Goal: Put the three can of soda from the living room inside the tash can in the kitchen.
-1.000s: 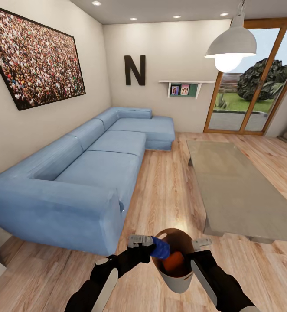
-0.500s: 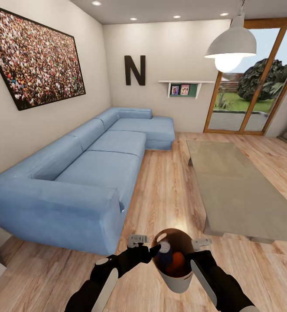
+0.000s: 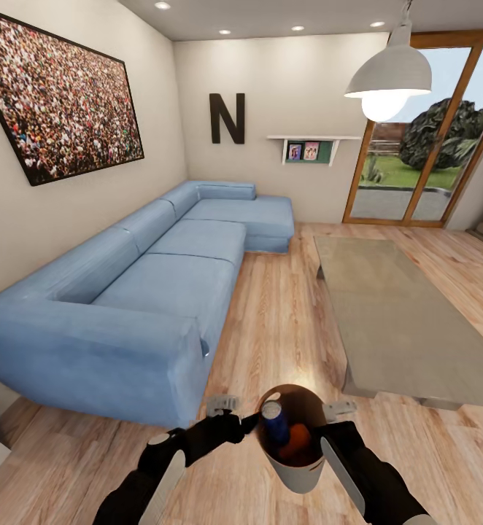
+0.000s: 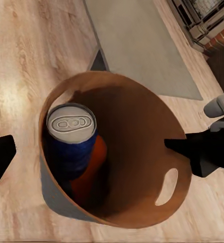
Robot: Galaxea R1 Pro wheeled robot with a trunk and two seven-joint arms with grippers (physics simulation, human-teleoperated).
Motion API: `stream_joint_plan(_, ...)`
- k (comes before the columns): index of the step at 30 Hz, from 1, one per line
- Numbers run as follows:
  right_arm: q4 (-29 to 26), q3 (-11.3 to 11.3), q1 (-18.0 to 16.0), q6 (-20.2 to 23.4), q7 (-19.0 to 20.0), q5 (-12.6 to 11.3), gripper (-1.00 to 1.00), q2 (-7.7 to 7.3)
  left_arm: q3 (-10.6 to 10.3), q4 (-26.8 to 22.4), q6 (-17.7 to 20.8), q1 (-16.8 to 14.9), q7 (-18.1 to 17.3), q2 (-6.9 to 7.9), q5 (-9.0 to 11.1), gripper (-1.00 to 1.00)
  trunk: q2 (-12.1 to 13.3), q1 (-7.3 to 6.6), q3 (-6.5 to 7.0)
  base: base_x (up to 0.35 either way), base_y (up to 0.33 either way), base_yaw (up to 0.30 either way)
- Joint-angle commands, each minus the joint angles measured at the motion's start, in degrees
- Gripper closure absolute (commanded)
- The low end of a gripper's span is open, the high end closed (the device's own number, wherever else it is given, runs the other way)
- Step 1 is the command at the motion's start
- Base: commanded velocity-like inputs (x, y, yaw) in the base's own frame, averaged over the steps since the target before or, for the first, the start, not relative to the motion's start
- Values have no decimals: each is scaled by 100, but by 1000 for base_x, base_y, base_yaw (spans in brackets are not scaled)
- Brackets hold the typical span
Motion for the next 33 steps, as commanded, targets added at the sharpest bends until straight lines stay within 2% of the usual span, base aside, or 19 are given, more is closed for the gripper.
stream_joint_plan(1,-3,-1,-2,-6,10,20,100,1,15,-12,7,0,-344,254,31,-100,0,0,1,0,0,0)
stream_joint_plan(3,-3,-2,-2,-4,10,19,100,1,67,-10,13,0,-776,508,123,-100,0,0,1,0,0,0)
stream_joint_plan(5,-3,-3,-2,-4,10,19,100,1,394,124,17,0,-1904,1015,518,-100,0,0,1,0,0,0)
stream_joint_plan(6,-3,-3,-2,-3,10,19,100,1,483,188,16,0,-2159,1123,598,-100,0,0,1,0,0,0)
stream_joint_plan(7,-3,-3,-2,-1,10,18,100,1,644,323,15,0,-2633,1310,713,-100,0,0,1,0,0,0)
stream_joint_plan(9,0,-4,-2,1,10,18,100,1,870,536,14,0,-3415,1570,829,-100,0,0,1,0,0,0)
stream_joint_plan(10,0,-4,-2,1,10,18,100,1,908,588,12,0,-3554,1629,845,-100,0,0,1,0,0,0)
stream_joint_plan(12,3,-4,-2,1,15,20,100,1,998,893,2,0,-3893,1906,883,-100,0,0,1,0,0,0)
stream_joint_plan(13,4,-4,-2,2,16,19,100,1,1021,1063,-5,0,-3981,2036,892,-100,0,0,1,0,0,0)
stream_joint_plan(14,4,-4,-2,2,17,19,100,1,1029,1143,-8,0,-4012,2091,894,-100,0,0,1,0,0,0)
stream_joint_plan(15,5,-4,-2,2,18,20,100,1,1048,1475,-29,0,-4078,2242,886,-100,0,0,1,0,0,0)
stream_joint_plan(19,6,-4,-2,3,21,21,100,-1,1057,1928,-190,0,-4095,2313,878,-100,0,0,1,0,0,0)
stream_joint_plan(20,6,-4,-2,3,23,23,100,-4,1058,2075,-411,0,-4107,2326,876,-100,0,0,1,0,0,0)
stream_joint_plan(24,6,-4,-2,3,26,23,100,-7,1054,2285,-761,0,-4113,2341,869,-100,0,0,1,0,0,0)
stream_joint_plan(33,6,-4,-2,3,28,21,100,-8,1053,2523,-950,0,-4113,2348,865,-100,0,0,1,0,0,0)
